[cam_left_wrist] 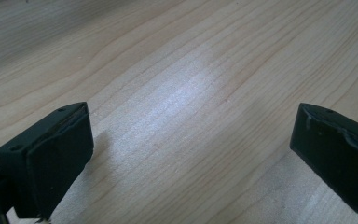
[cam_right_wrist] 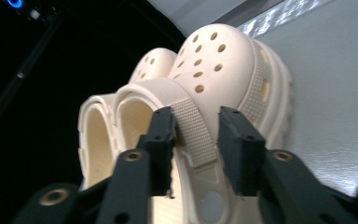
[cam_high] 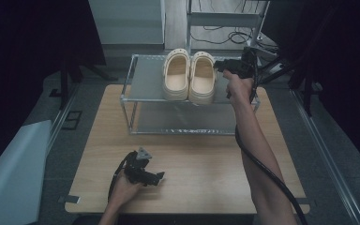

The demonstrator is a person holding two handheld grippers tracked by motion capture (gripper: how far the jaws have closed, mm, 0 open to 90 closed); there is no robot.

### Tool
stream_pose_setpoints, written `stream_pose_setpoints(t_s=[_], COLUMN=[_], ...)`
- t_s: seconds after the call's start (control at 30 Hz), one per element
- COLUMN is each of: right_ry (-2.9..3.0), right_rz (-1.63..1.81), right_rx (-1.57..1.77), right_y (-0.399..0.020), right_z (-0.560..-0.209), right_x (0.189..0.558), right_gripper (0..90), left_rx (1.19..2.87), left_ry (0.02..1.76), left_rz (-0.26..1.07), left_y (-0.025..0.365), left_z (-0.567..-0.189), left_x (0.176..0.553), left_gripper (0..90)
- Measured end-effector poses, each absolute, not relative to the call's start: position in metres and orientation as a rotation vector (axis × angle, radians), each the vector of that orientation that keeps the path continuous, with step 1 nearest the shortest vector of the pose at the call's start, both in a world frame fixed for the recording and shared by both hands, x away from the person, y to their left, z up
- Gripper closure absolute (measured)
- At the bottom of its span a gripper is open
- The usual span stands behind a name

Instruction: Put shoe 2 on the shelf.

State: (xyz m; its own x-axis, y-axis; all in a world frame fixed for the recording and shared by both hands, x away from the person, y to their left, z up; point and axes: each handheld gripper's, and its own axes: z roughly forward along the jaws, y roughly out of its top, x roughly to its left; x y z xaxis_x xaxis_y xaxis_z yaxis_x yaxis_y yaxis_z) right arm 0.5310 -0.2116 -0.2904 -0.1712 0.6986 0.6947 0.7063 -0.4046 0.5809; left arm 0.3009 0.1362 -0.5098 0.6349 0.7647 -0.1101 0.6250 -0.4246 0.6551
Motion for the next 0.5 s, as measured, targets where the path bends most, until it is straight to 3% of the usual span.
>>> stream_pose_setpoints(t_s=[0.23,0.5], right_ry=[-1.830,-1.802], right_rz=[-1.660,-1.732], right_rx=[-1.954,-1.790], right_y=[-0.220,-0.229], right_z=[-0.290,-0.299], right_x=[0.519,0.500], right_gripper=[48.0,37.5], left_rx=[2.163,2.159], left_ry=[1.079,1.079], left_rz=[0.266,0.261], left_y=[0.136,0.135], left_z=[-0.509,-0.510], left_x=[0.301,0.300], left_gripper=[0.0,0.0])
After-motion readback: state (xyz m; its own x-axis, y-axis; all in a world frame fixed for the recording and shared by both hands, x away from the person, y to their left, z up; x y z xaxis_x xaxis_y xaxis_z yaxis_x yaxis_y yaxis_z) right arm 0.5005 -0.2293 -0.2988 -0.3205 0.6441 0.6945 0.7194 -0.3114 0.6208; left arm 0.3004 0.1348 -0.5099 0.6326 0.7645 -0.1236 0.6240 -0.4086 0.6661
